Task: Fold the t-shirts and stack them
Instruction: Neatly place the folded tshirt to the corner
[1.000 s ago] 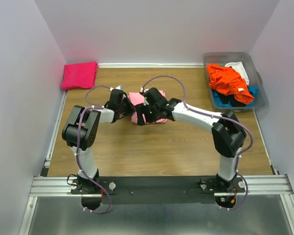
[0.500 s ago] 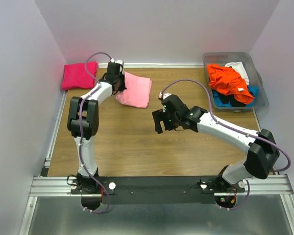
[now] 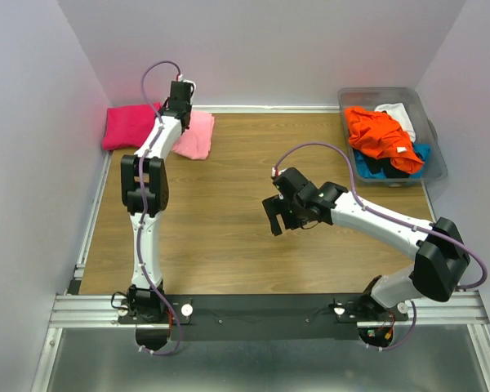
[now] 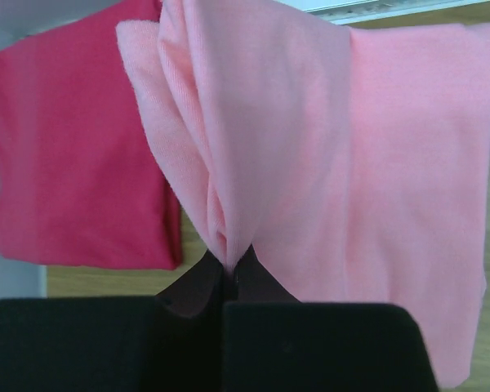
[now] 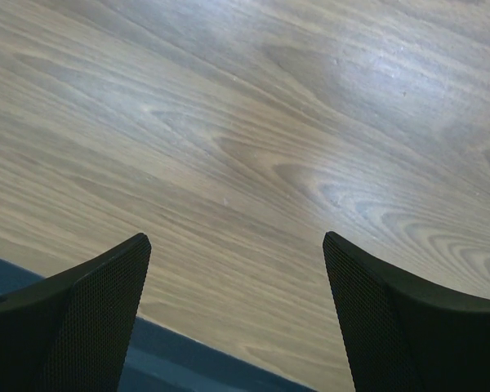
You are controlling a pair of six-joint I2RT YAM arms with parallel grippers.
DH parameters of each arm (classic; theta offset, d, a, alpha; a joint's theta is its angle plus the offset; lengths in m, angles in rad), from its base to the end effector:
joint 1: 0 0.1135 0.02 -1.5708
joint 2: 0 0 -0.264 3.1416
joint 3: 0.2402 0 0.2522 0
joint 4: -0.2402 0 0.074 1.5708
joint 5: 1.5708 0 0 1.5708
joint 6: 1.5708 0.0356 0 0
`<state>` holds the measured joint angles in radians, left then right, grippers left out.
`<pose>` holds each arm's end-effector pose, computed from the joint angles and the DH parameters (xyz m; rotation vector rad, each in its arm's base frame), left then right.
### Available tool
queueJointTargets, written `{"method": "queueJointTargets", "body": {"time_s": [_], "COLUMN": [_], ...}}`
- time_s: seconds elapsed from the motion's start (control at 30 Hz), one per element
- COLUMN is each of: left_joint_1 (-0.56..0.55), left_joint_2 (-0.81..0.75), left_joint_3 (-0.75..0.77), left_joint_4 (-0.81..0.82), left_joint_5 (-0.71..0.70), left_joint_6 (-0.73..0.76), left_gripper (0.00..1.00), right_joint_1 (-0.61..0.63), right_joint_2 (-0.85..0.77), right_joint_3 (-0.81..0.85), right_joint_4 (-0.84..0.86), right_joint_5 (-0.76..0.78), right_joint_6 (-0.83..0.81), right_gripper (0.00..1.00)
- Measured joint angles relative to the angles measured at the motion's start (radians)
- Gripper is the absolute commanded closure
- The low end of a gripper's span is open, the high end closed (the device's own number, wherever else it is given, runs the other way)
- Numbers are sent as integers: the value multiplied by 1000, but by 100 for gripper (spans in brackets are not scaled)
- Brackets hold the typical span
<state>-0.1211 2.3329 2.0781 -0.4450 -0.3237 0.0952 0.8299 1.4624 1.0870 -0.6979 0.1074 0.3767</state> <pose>0.5343 -0.0536 0.2314 0.0728 2.2500 0.3529 0.2009 0.2140 0.2458 -0.5622 2.6001 0.2656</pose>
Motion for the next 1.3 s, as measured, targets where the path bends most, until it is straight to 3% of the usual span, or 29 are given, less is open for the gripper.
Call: {"method": "queueJointTargets", "body": {"time_s": [0.53,1.3], "left_joint_1": [77,140], "left_joint_2": [70,93], "left_joint_3": [104,173], "left_joint_4": [46,93], "left_joint_5": [-166,-189], "left_joint_6": [226,300], "left_gripper": [100,100], "right_joint_1": [0,-1], "right_joint_2": [21,27], "right_joint_3": [-2,35], "right_joint_4": [-56,-59], "right_joint_5": [2,54], "right_joint_6": [0,31], "right_gripper": [8,10]}}
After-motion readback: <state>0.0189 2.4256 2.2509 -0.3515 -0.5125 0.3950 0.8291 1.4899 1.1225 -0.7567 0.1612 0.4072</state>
